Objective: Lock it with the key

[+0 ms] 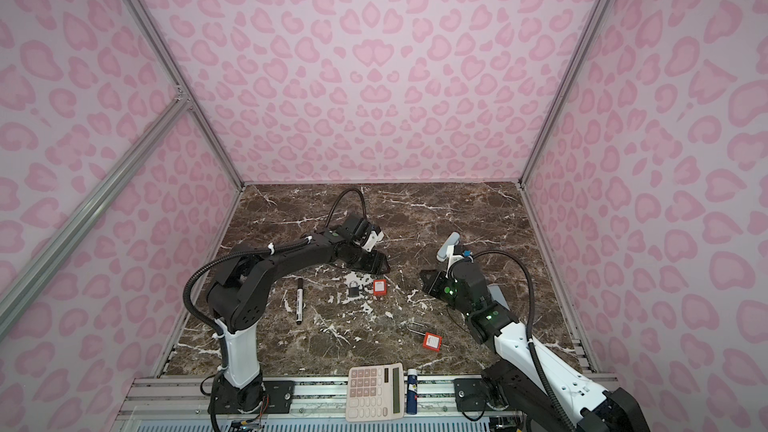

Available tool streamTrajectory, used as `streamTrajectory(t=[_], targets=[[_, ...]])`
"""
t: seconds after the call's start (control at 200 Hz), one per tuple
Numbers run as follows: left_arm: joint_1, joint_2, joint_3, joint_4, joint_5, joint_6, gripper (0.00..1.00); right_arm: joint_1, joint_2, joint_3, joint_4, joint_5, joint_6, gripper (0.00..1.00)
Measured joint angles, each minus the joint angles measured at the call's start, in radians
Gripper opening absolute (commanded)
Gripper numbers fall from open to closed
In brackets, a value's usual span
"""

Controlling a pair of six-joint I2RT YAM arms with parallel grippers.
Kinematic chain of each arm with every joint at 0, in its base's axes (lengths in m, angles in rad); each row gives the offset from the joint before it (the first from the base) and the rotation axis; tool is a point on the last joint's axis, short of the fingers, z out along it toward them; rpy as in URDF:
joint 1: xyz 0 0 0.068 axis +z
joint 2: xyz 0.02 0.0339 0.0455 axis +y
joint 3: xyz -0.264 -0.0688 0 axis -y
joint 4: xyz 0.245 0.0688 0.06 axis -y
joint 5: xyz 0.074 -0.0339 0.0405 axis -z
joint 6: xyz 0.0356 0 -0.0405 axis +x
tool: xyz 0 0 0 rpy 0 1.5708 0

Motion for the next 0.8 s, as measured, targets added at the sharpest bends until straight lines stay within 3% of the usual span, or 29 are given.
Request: streamTrajectory(t=[0.39,0.8], targets=[[0.000,-0.177,-0.070,0.046,-0.039,-0.029,0.71,0.116,0.152,-0.063,0.137,0.080,0.113,0.00],[-0.001,-0.254,-0.202,0.099,-0.029,-0.089,0.70,0.199,0.368,-0.052,0.336,0.201,0.211,0.00]])
